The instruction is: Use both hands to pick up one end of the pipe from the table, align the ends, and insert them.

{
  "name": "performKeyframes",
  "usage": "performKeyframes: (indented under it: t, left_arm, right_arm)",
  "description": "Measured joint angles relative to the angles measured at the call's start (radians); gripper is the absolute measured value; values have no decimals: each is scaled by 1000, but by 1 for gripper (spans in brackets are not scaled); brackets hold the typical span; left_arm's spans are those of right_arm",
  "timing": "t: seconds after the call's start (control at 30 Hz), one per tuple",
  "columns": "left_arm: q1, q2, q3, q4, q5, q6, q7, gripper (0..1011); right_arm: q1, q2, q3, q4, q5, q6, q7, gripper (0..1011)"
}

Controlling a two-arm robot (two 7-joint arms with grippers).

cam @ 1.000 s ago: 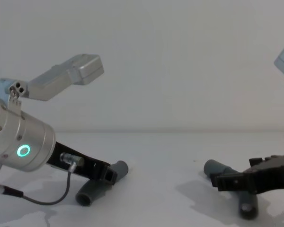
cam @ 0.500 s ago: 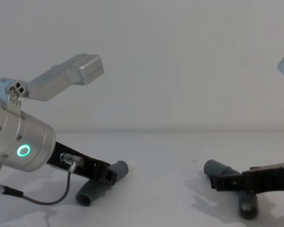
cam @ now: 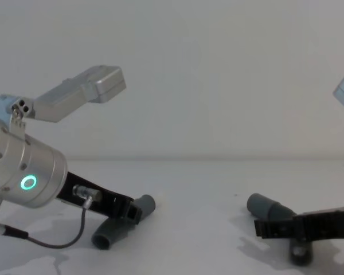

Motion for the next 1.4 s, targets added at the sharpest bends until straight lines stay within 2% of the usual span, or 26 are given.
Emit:
performKeyframes:
  t: [0.13,0.4,0.93,1.0,1.03,1.17,1.4]
  left_arm:
    - [0,0,0,0,0,0,0,305]
    - [0,0,0,0,0,0,0,305]
    - [0,0,0,0,0,0,0,305]
    - [0,0,0,0,0,0,0,305]
    - [0,0,0,0,0,0,0,305]
    - [0,0,0,0,0,0,0,305]
    - [0,0,0,0,0,0,0,305]
  right_arm:
    - [3,-4,1,7,-2,3,0,1000]
    - [6,-8,1,13,-7,5,0,827]
    - [8,-11,1,19,-9,7,1,322]
    - [8,-11,1,19,-10,7,1,293]
    - [8,-11,1,19,-10,7,1,239]
    - [9,-12,1,20,-10,7,1,186]
    - [9,-12,1,20,-11,7,2,169]
